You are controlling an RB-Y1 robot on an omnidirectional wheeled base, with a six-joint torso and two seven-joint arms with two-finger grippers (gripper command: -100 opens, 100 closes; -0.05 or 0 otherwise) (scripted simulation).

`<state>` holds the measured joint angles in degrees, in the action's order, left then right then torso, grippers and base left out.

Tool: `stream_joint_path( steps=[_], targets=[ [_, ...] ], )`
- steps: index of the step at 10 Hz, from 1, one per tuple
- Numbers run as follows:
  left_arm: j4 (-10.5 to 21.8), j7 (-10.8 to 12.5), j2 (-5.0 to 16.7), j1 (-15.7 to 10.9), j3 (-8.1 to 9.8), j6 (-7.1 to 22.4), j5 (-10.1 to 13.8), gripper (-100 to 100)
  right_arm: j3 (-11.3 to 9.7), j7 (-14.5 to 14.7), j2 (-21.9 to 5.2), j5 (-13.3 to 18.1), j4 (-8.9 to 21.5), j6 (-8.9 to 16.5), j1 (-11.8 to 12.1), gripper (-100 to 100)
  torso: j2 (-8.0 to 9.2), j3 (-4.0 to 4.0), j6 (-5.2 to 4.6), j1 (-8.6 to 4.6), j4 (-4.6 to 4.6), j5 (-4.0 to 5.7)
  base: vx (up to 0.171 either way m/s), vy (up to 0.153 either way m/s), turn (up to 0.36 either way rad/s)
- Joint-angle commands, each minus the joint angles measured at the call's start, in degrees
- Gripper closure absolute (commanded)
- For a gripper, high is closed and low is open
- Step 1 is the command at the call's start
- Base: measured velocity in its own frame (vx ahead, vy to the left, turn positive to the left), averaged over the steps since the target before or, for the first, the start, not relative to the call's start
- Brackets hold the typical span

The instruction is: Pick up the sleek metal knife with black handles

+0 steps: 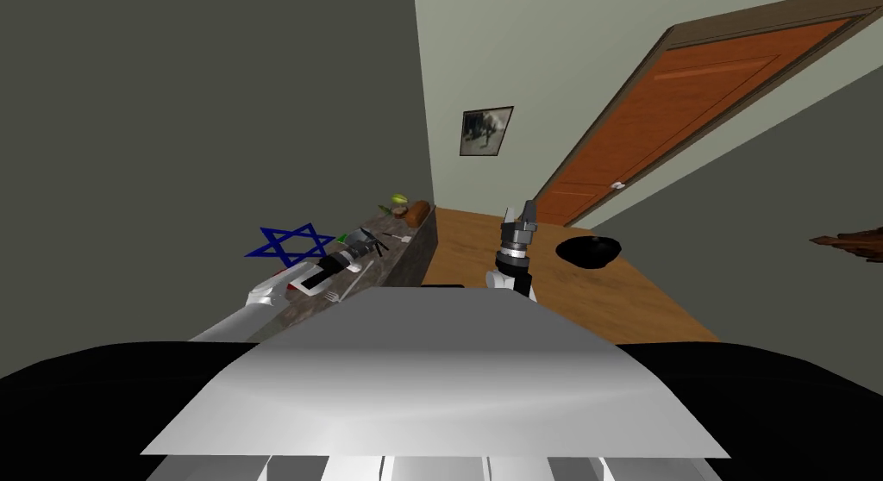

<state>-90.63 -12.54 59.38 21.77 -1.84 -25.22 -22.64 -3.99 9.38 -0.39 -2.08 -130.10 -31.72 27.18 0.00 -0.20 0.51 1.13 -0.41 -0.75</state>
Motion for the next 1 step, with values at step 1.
stream_joint_path(
  steps=[1],
  targets=[
    [0.00, 0.00, 0.00, 0.00, 0.00, 0.00, 0.00, 0, 0.00, 0.00, 0.00, 0.00, 0.00, 0.00, 0.00, 0, 0.00, 0.00, 0.00, 0.00, 0.00, 0.00, -0.007, 0.004, 0.003]
  ],
)
